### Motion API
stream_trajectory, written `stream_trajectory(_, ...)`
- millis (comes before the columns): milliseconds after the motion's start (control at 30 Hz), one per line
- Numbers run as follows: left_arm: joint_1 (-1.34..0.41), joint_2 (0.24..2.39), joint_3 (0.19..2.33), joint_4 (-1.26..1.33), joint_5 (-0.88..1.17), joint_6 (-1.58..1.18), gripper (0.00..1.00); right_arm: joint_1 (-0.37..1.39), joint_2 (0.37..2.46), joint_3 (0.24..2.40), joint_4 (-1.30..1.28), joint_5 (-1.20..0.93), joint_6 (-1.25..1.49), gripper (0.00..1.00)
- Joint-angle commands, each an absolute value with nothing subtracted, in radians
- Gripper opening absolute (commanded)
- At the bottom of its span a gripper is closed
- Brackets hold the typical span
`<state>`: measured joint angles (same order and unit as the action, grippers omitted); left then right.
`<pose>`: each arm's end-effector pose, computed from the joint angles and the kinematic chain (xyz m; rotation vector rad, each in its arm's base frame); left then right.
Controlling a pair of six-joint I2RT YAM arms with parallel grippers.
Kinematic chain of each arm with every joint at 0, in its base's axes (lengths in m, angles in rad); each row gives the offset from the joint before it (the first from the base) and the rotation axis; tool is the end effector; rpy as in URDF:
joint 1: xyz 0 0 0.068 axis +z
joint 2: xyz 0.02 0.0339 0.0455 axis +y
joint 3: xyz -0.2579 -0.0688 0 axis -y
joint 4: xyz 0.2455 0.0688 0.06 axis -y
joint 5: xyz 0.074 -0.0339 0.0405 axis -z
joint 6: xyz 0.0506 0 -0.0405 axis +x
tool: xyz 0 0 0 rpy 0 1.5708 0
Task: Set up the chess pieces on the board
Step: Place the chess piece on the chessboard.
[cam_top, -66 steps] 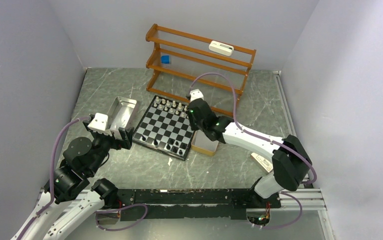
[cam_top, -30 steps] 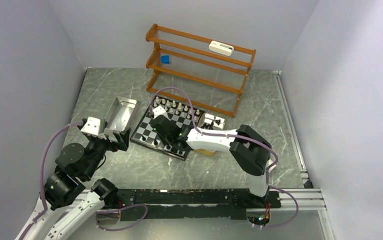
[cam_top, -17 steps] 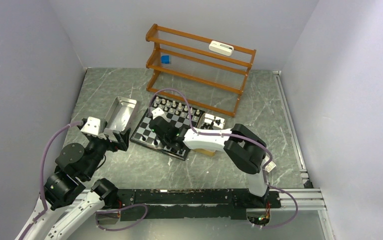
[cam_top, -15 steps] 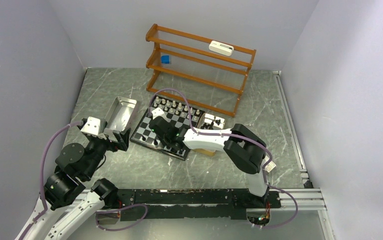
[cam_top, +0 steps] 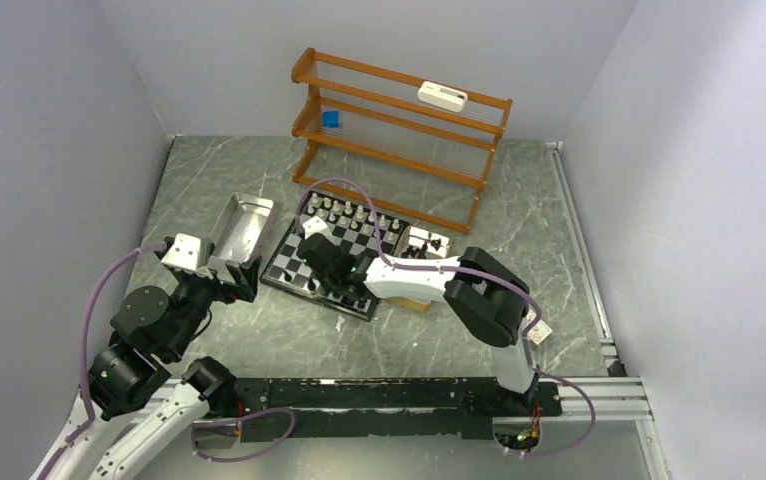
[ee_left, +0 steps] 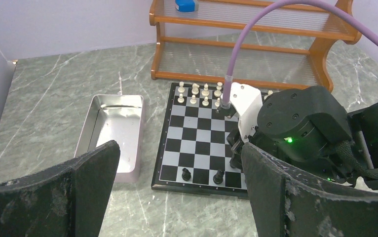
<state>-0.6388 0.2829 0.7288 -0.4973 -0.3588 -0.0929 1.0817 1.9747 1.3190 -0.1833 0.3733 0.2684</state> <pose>0.0822 -0.0389 0.3393 0.1661 1.6173 -0.2731 0.2199 0.3740 0.1584 -0.7701 2.2162 0.2153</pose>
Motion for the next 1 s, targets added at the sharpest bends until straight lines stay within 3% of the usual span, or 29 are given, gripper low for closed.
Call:
stream_trajectory(0,-0.644,0.269,0.724,-0.472,-0.363,-0.08,0.97,1.085,2.002,1.351,-0.189,0.376,0.273,0.14)
stream_trajectory(967,-0.644,0.272,0.723,-0.471,-0.361,-0.08,0.97,1.085,1.93,1.364,-0.211,0.389,0.279,0.3)
